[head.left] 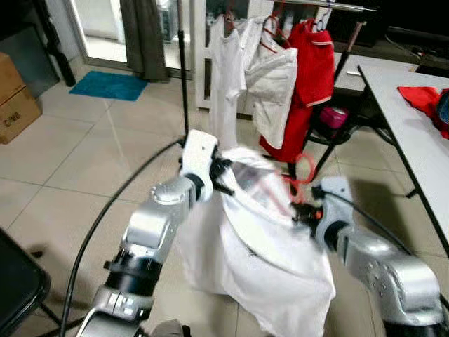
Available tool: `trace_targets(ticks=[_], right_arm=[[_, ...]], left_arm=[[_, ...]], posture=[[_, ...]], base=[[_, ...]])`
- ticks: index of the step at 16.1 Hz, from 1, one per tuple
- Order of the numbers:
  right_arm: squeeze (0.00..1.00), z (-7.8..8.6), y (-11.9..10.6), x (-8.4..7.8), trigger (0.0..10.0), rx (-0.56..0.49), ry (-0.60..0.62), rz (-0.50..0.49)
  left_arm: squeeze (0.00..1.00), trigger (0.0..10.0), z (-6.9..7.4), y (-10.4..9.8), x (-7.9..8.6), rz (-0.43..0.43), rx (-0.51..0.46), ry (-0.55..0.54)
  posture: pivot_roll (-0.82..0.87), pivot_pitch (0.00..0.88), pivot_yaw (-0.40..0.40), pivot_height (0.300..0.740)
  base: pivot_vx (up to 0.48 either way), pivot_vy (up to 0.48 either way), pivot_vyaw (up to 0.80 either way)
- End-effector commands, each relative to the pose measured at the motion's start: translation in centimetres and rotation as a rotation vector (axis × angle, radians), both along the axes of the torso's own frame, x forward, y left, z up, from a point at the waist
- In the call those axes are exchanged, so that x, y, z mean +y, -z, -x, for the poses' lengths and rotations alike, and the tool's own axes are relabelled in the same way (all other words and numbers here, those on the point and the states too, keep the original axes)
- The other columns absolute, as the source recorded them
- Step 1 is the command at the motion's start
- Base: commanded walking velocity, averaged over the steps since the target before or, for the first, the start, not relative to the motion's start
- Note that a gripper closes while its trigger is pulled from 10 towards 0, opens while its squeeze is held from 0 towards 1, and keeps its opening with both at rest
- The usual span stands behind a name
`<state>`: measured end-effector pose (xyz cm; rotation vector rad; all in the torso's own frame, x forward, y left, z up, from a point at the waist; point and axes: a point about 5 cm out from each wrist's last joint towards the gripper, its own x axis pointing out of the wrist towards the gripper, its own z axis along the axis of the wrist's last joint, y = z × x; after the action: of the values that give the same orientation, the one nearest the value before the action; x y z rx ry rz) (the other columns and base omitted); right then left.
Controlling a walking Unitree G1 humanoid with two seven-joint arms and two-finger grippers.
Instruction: Hang hanger
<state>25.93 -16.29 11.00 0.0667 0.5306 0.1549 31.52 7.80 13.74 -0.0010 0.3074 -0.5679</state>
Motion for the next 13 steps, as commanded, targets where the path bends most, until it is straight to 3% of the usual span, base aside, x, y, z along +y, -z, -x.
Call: trace_targets(ticks=[1, 2, 4, 7, 9, 10, 12, 13], right_arm=[[0.00, -1.1, -1.2, -1.6, 10.0, -0.091, 0.148, 0.030], [0.00, -1.7, -2.2, -2.0, 10.0, -0.165, 0.229, -0.002], [0.00, -2.3, -3.2, -2.0, 10.0, -0.225, 0.262, -0.043], [0.00, -2.9, -4.1, 0.0, 10.0, -0.259, 0.089, -0.053], [0.00, -2.7, -3.9, 1.0, 10.0, -0.254, 0.019, -0.052], [0.00, -2.5, -3.8, 1.4, 10.0, -0.249, -0.016, -0.047], [0.00, -2.4, -3.6, 1.7, 10.0, -0.243, -0.046, -0.040], [0.00, -2.3, -3.5, 1.7, 10.0, -0.238, -0.051, -0.039]], left_arm=[[0.00, 0.0, 0.5, 0.0, -0.7, -0.003, 0.011, 0.032], [0.00, 0.0, 0.6, 0.2, -0.5, -0.009, 0.028, 0.002], [0.00, 0.0, 0.6, 0.6, -0.2, -0.018, 0.041, -0.023], [0.00, 0.0, -0.1, 0.6, 1.0, -0.039, 0.005, -0.108], [0.00, 0.0, -0.5, -0.1, 1.0, -0.016, -0.043, -0.109], [0.00, 0.7, -0.7, -0.6, 0.8, -0.001, -0.066, -0.100], [0.00, 0.9, -1.0, -1.2, 0.6, 0.012, -0.089, -0.093], [0.00, 2.3, -1.1, -1.5, 0.5, 0.026, -0.106, -0.090]], posture=[[-0.06, 0.005, -0.044, 0.740], [-0.06, 0.004, -0.046, 0.740], [-0.06, 0.004, -0.046, 0.740], [-0.05, 0.000, -0.053, 0.740], [-0.05, 0.000, -0.055, 0.740], [-0.05, 0.000, -0.056, 0.740], [-0.06, 0.000, -0.053, 0.740], [-0.06, 0.000, -0.053, 0.740]], base=[[0.000, 0.000, 0.00], [0.000, 0.000, 0.00], [0.000, 0.000, 0.00], [0.000, 0.000, 0.00], [0.000, 0.000, 0.00], [0.000, 0.000, 0.00], [0.000, 0.000, 0.00], [0.000, 0.000, 0.00]])
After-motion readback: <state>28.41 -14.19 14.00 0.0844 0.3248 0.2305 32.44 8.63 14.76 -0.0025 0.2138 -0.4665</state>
